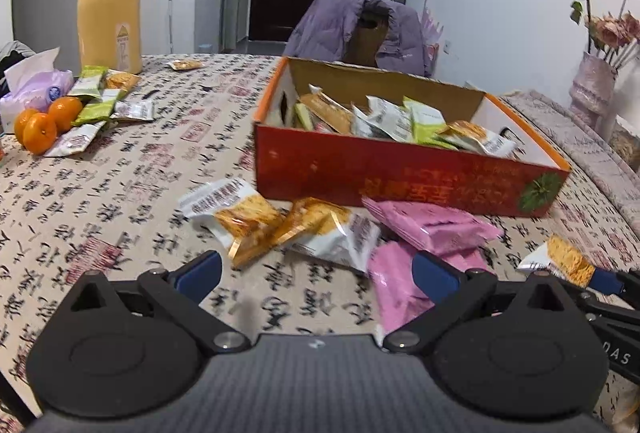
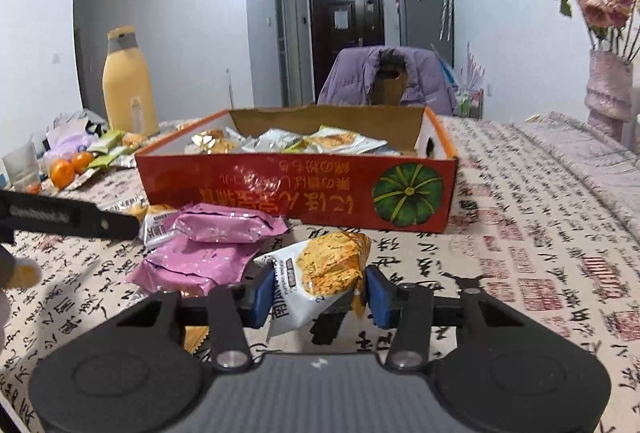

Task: Organize snacks
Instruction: 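Grasp a white cracker packet with the right gripper while the left grasps another, then carry both cracker packets over the box and open both grippers, then withdraw both tools from the box toward the pink packets, then grasp a pink packet with the right gripper and lift it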

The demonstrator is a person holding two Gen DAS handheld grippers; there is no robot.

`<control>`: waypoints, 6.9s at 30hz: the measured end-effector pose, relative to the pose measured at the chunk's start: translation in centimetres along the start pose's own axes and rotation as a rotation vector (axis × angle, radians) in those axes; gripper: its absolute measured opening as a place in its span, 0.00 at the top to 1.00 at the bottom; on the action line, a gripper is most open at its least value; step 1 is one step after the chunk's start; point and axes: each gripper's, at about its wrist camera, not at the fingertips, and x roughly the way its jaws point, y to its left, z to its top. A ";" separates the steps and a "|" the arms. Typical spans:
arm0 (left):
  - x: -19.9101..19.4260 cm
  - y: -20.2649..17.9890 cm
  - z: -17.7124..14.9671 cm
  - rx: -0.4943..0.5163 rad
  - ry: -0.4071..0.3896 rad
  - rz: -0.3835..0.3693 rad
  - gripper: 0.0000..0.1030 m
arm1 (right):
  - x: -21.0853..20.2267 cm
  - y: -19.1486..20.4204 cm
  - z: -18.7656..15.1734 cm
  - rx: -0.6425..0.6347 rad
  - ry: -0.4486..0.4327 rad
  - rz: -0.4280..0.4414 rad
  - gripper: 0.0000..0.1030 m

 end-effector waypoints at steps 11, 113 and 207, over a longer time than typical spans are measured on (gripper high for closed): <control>0.2 -5.0 -2.9 0.100 0.078 -0.060 0.00 | -3.8 -1.4 -2.3 0.018 -0.058 -0.031 0.55; 8.0 -3.0 9.2 0.015 -0.341 0.023 0.00 | 11.6 -3.5 9.9 0.034 -0.157 -0.130 0.00; -4.4 8.2 -1.6 0.042 -0.089 0.035 0.00 | 8.2 11.2 2.1 0.028 0.185 -0.060 0.03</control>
